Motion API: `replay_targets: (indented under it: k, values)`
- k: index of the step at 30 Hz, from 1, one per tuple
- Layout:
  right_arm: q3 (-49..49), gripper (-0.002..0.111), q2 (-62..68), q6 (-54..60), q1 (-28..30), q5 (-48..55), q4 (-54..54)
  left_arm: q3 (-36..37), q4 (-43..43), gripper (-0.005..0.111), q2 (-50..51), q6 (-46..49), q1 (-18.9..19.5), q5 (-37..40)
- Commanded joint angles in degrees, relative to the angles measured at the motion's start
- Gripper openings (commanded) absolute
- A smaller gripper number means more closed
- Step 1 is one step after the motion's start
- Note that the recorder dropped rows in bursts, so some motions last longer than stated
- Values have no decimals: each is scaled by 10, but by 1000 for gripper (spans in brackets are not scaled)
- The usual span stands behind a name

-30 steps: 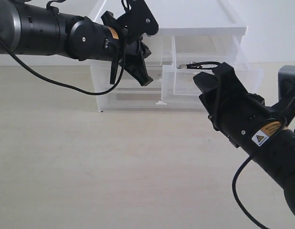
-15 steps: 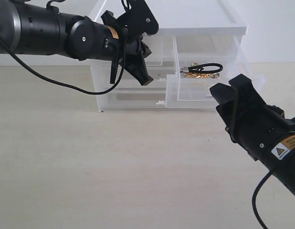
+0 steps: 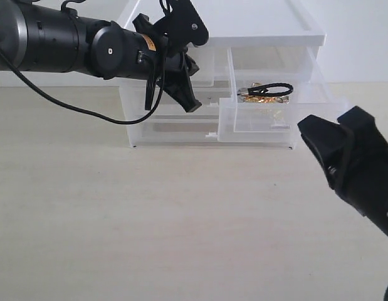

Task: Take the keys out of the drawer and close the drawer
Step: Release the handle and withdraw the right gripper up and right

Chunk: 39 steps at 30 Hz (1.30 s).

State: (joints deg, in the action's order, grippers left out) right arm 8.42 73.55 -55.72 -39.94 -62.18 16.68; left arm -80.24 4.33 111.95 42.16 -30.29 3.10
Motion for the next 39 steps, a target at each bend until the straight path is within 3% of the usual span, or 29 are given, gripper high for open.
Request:
replay_targets:
  k: [1,4,12,20,25,29,33,35,39]
  values:
    - [-3,0,-63,88,0,-27,-22,-11,3,4,4,-2,6,-25]
    - [-3,0,-99,135,0,-15,13,-11,3,4,4,-2,6,-21]
    - [31,0,-178,314,1,149,103,-11,3,4,4,-2,6,-17]
    - [159,0,-198,610,1,293,241,-11,10,4,4,-8,6,-11]
    - [226,0,-198,853,1,332,391,-11,10,4,4,-11,6,-10]
    - [295,0,-197,1156,1,342,601,-11,10,4,4,-11,6,-4]
    - [367,0,-197,1440,1,289,811,-11,10,4,4,-31,6,3]
    - [394,0,-195,1532,1,251,833,-11,10,4,4,-39,6,4]
    - [431,0,-195,1583,1,228,833,-11,10,4,-1,-40,5,19]
